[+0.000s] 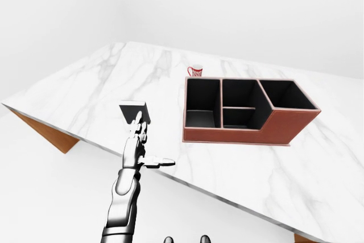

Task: Pick up the book and place it in the left compartment of the caddy.

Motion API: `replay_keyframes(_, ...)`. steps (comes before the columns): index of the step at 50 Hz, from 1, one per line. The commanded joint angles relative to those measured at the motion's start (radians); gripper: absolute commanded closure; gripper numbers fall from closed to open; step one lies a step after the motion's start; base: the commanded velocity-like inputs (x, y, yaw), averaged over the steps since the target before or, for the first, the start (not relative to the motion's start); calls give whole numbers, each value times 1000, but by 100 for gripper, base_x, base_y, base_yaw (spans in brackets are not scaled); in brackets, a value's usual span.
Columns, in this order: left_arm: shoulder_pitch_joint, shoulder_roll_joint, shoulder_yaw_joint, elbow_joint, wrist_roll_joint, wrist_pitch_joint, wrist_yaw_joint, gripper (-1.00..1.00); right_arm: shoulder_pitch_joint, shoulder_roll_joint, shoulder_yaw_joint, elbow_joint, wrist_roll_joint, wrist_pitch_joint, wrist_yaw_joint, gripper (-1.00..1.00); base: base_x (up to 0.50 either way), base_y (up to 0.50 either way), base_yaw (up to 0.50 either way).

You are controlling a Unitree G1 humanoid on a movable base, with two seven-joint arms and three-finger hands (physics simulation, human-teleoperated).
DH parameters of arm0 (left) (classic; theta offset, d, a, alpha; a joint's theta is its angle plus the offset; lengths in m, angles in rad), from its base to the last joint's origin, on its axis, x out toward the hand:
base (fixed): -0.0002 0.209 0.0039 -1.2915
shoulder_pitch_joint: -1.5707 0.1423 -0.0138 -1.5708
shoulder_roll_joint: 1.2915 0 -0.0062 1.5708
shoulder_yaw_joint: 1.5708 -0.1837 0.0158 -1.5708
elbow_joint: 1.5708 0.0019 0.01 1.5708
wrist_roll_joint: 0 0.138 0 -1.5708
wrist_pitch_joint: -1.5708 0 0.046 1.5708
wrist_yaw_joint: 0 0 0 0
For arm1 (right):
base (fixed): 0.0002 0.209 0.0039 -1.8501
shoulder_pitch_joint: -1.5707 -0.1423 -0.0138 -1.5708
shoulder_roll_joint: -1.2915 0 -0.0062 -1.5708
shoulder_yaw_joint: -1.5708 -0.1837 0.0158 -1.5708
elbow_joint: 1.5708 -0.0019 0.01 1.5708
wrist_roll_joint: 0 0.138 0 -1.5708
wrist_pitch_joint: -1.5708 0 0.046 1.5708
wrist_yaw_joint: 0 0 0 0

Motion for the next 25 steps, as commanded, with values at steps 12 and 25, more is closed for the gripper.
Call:
replay_keyframes(12,9,-2,-2,-27,2,0,7,-100,0,5,4,-5,-4,0,5,-100,20,9,0)
replay_keyframes(25,4,-1,1,-18,-1,0,6,-100,1,5,4,-9,-8,0,3,-100,20,8,0)
